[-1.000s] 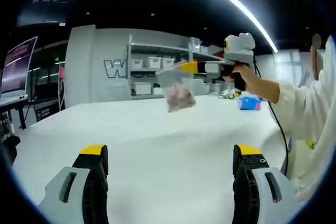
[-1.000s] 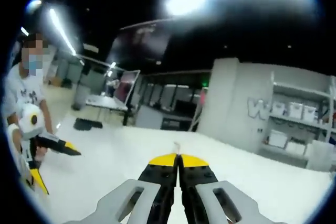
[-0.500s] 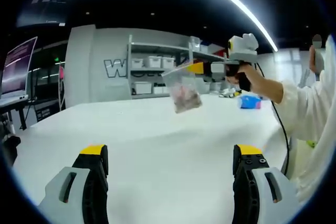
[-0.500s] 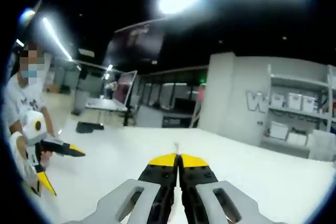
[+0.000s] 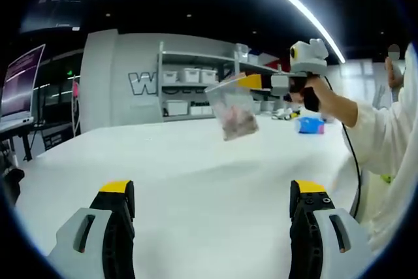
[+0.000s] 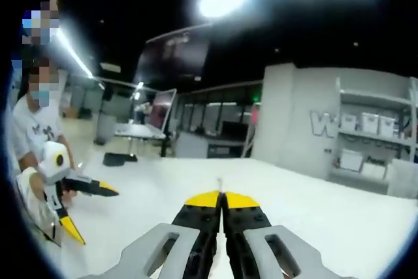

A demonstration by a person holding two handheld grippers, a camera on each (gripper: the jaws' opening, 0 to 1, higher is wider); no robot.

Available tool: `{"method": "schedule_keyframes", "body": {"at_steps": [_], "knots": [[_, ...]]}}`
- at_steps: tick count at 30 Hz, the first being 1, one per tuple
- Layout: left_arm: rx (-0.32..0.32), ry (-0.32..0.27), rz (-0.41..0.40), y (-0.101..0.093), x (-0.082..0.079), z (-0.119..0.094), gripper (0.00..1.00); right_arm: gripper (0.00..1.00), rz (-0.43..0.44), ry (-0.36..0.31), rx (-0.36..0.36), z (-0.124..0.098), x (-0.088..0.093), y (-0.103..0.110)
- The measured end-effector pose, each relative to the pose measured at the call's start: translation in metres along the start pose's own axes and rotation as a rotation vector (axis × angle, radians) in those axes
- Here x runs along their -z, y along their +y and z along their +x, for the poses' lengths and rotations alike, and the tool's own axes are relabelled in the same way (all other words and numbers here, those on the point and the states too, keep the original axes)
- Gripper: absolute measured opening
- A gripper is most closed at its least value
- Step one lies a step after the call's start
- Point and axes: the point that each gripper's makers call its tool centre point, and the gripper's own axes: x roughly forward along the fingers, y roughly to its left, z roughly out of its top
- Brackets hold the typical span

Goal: Open the resealable bag by pulling the two sides of the seal apart until the entire bag opening is separated and visibly accessible.

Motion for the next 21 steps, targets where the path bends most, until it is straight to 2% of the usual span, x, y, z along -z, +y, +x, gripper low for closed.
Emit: {"method": "schedule_keyframes", "body": {"at_steps": [21], "knots": [[0.007, 0.004, -0.007, -0.002, 0.003, 0.001, 0.98, 0.00, -0.045, -0.012, -0.036, -0.019, 0.003, 0.020]]}}
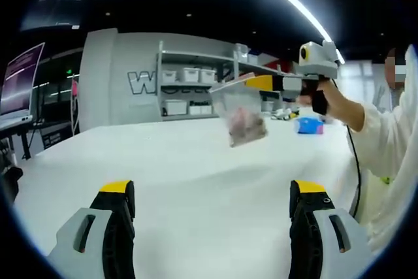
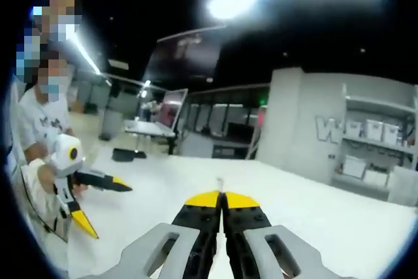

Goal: Open the resealable bag by pulling the two sides of the seal apart until the entire bag opening is separated and visibly accessible.

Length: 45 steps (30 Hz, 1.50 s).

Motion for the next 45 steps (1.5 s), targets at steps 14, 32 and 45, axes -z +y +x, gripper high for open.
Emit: {"method": "schedule_keyframes", "body": {"at_steps": [14, 32, 45], "knots": [[0.009, 0.002, 0.006, -0.003, -0.001, 0.001, 0.97, 0.00, -0.052, 0.008, -0.039, -0.020, 0.008, 0.026], [0.016, 0.010, 0.010, -0.005, 0.000, 0.001, 0.97, 0.00, -0.117, 0.047, -0.128, -0.034, 0.028, 0.057], [0.005, 0.001, 0.000, 0.000, -0.005, -0.002, 0.97, 0.00, -0.140, 0.054, -0.225, -0.042, 0.036, 0.094]]}}
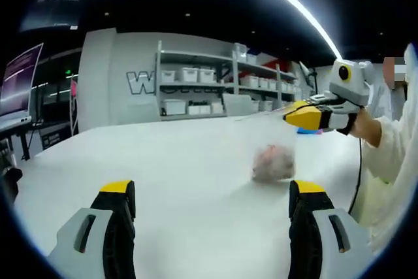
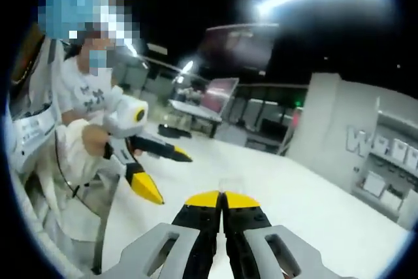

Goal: Open the resealable bag by pulling the two sides of the seal apart until the entire bag opening is separated and visibly accessible.

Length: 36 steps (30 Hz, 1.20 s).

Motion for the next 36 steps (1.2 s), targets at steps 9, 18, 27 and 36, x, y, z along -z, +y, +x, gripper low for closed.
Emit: {"method": "schedule_keyframes", "body": {"at_steps": [9, 18, 27, 36], "knots": [[-0.003, 0.012, 0.005, 0.002, 0.004, -0.001, 0.97, 0.00, 0.019, -0.004, -0.036, 0.002, 0.004, 0.014], [0.002, 0.013, 0.012, 0.000, 0.002, -0.007, 0.96, 0.00, 0.003, 0.038, -0.093, 0.003, 0.020, 0.041], [-0.016, 0.023, 0.009, 0.003, 0.008, -0.013, 0.96, 0.00, 0.047, 0.068, -0.127, 0.001, 0.038, 0.063], [-0.019, 0.024, 0.012, 0.003, 0.007, -0.017, 0.96, 0.00, 0.082, 0.082, -0.119, -0.006, 0.046, 0.069]]}}
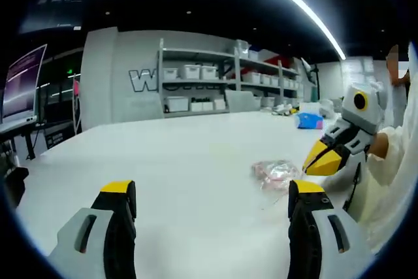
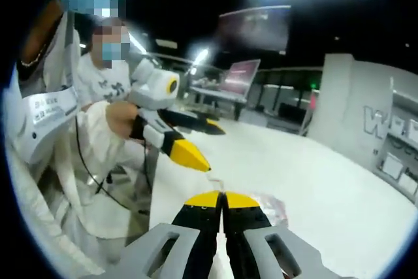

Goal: Open the resealable bag by pulling the two sides of the seal apart until the entire bag opening is separated and visibly accessible.

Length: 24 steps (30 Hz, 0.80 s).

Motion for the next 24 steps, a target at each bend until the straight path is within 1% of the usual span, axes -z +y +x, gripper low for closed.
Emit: {"method": "schedule_keyframes", "body": {"at_steps": [5, 12, 17, 19, 22, 24], "knots": [[-0.005, -0.007, 0.000, -0.001, 0.001, -0.003, 0.95, 0.00, 0.013, 0.006, 0.003, -0.002, 0.006, 0.004], [0.010, 0.010, 0.007, -0.007, 0.005, -0.006, 0.93, 0.00, 0.025, 0.015, 0.005, -0.006, 0.014, 0.007], [0.049, 0.016, 0.010, -0.016, 0.006, -0.010, 0.90, 0.00, 0.043, 0.010, 0.003, -0.010, 0.019, 0.007], [0.053, 0.012, 0.008, -0.017, 0.005, -0.010, 0.89, 0.00, 0.040, 0.005, 0.011, -0.012, 0.022, 0.005], [0.060, 0.017, 0.012, -0.019, 0.007, -0.009, 0.87, 0.00, 0.058, -0.010, 0.010, -0.013, 0.023, 0.004], [0.074, 0.019, 0.011, -0.023, 0.008, -0.009, 0.86, 0.00, 0.058, -0.014, 0.011, -0.014, 0.024, 0.005]]}}
